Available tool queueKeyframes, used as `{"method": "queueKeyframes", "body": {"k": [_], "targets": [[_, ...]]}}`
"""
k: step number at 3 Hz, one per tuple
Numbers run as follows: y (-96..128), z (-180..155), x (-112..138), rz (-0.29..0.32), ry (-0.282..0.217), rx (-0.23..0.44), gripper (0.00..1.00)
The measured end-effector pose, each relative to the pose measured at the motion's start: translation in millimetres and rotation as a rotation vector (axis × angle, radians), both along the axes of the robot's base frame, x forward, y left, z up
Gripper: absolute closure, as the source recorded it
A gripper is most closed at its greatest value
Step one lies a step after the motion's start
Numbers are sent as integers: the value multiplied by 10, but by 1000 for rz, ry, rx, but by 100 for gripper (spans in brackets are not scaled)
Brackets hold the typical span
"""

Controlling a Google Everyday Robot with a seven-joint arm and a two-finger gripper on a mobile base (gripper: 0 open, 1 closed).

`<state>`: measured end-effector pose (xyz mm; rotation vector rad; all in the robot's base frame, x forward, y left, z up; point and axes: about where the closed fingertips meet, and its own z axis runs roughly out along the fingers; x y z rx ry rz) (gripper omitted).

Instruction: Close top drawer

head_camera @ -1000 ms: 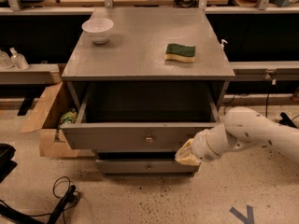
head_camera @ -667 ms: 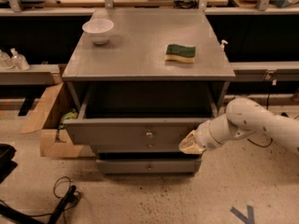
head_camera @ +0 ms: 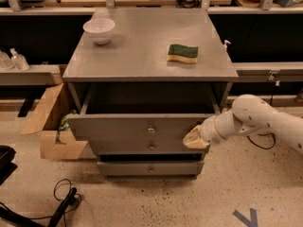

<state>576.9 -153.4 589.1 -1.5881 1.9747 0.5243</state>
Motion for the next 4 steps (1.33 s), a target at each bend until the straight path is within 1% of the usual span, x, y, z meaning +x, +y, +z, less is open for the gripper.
{"method": "queueKeyframes", "body": {"k": [1, 2, 3, 4], "targets": [[-124, 40, 287, -14, -41, 8, 100], [-281, 225, 687, -36, -104, 0, 100], [-349, 316, 854, -42, -131, -8, 100], [-464, 530, 976, -52, -178, -17, 100]]}}
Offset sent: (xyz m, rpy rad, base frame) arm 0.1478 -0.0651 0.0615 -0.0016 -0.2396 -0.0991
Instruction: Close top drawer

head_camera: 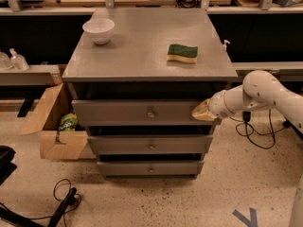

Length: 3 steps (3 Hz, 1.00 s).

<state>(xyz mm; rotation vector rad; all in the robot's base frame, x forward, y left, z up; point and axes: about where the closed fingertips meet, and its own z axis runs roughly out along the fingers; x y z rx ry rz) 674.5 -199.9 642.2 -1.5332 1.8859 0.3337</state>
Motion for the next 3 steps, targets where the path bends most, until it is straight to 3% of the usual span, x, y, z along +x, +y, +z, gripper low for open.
{"method": "queueKeyframes", "body": {"k": [3], "targets": [[-8, -91, 118, -3, -6, 12, 100]]}}
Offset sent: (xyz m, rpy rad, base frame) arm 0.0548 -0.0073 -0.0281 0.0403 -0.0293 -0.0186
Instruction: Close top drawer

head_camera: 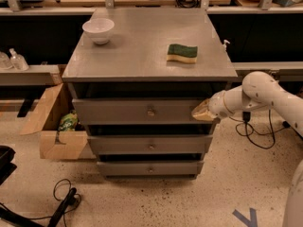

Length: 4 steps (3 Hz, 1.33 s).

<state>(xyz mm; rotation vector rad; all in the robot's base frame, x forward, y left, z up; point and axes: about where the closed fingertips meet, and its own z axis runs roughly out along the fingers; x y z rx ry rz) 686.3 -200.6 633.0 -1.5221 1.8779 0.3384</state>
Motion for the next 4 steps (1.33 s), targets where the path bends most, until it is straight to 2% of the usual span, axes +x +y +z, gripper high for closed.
{"method": "queueKeyframes", "body": {"k": [1, 2, 3, 4], "targets": [[145, -21, -165, 43, 39, -14, 100], [329, 66, -563, 109, 92, -45, 100], [405, 289, -1085, 172, 143, -142, 100], [231, 772, -1470, 163, 142, -286, 100]]}}
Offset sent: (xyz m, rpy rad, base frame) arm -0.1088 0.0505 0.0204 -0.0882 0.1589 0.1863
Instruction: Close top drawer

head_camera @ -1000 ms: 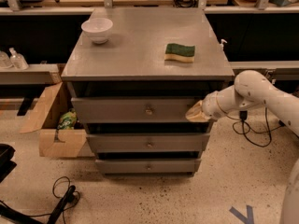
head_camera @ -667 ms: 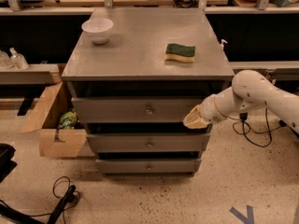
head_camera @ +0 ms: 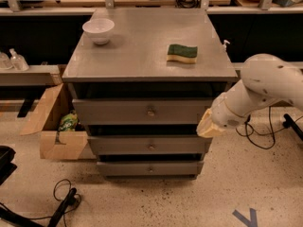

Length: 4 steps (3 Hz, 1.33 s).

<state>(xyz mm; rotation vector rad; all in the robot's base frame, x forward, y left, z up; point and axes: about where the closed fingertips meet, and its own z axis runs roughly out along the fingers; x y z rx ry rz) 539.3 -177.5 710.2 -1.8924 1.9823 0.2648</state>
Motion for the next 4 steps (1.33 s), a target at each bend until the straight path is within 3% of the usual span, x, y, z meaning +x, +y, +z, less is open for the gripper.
{"method": "queueKeyframes", "body": {"k": [1, 2, 4], "targets": [[-304, 674, -214, -38, -77, -119, 100], [-602, 1382, -396, -130, -236, -189, 97], [-567, 1326, -398, -120, -221, -186, 50]]}}
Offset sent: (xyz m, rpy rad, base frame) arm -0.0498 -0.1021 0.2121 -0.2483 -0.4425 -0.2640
